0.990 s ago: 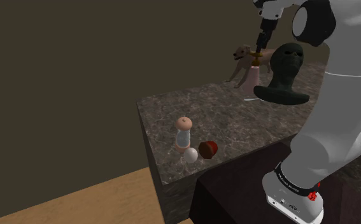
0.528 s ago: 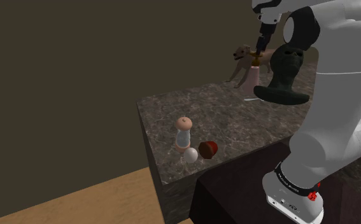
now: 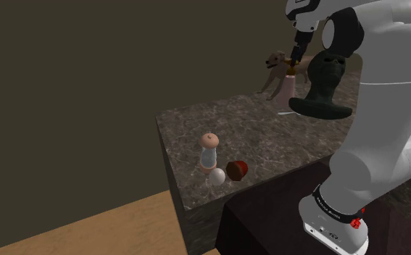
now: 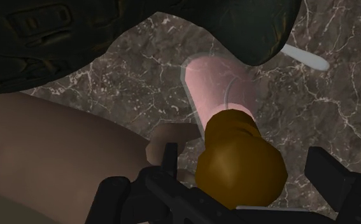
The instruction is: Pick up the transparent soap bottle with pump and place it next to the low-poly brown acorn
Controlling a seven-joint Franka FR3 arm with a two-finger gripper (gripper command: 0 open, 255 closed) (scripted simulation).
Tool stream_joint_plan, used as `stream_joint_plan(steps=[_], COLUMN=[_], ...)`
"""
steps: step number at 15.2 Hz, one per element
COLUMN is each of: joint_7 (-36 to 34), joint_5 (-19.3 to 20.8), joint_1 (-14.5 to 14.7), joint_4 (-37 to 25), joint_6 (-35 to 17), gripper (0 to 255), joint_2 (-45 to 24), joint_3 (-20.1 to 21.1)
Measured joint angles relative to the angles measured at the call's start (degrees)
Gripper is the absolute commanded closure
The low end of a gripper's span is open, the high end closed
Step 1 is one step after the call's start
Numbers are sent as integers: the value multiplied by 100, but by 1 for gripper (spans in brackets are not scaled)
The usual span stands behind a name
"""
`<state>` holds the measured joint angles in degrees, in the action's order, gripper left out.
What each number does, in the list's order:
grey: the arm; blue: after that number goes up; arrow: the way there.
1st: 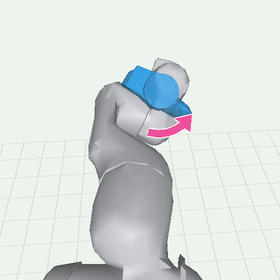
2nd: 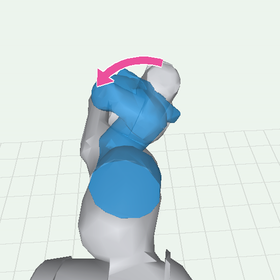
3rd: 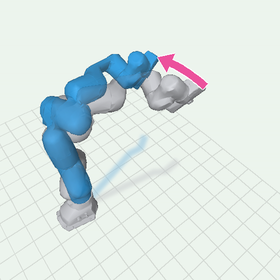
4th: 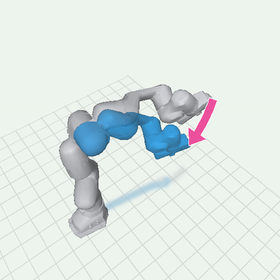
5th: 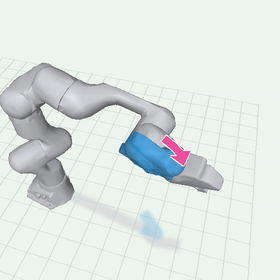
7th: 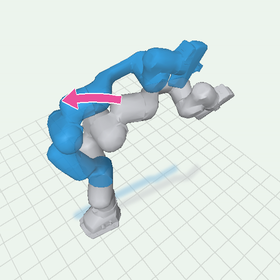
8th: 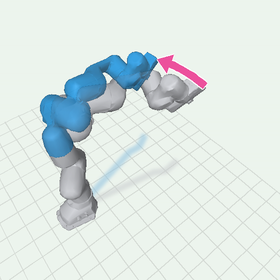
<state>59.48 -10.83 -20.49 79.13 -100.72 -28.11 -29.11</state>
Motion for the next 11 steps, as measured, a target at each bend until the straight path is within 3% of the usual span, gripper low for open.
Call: stream_joint_plan(steps=[1, 2, 11], joint_7=[0, 0, -1], joint_5=[0, 0, -1], joint_1=[0, 0, 0], joint_4=[1, 1, -2], joint_6=[-1, -1, -3], gripper=[0, 255, 255], joint_2=[0, 0, 2], joint_3=[0, 0, 0])
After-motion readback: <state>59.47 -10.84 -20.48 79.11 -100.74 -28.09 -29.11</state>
